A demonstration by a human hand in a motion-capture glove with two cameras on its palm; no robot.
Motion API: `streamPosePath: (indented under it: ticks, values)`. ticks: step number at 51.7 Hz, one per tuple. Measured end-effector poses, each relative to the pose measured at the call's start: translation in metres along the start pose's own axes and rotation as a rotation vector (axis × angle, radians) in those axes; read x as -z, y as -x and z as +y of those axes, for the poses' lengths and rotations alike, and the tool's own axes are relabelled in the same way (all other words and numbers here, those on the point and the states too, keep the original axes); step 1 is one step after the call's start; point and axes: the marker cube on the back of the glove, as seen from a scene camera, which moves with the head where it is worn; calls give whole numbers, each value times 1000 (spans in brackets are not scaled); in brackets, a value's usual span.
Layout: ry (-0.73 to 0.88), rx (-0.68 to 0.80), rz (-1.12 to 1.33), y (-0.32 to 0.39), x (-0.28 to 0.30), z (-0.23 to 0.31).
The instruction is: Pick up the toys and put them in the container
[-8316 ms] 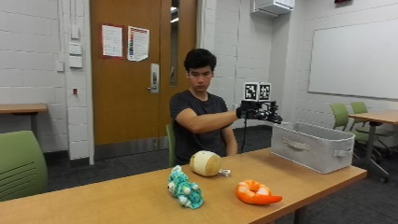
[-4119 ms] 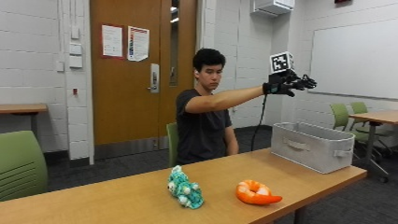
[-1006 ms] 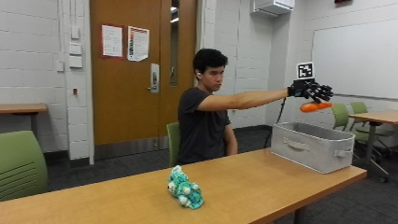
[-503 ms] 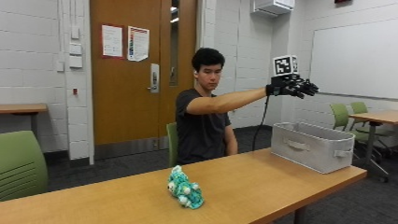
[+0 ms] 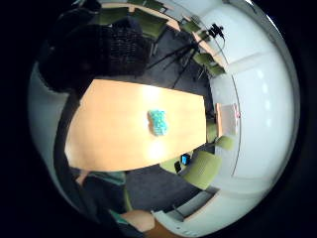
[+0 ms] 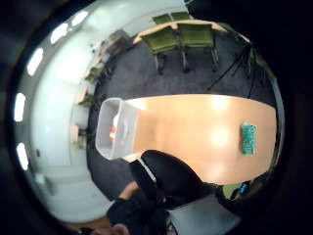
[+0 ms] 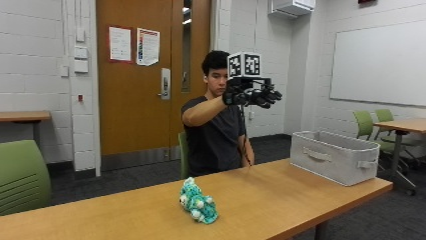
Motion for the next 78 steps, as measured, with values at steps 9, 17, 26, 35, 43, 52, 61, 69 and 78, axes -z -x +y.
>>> streamPosePath:
  ticks: [9,17,26,35,43,52,61,69,78]
  values:
    - [79,-132,-68,-89,-41,14]
    - [129,-109,-110,-168,-123,0]
    - [206,-217,-97,-191,-209,15]
    - [281,-295,-82,-206,-265,20]
    - [368,-297,-8,-211,-297,29]
    - [303,-329,16,-213,-300,40]
    - [231,-311,73,-203,-283,38]
    - [307,-290,12,-183,-257,32]
    - [262,-136,30,-136,-163,1]
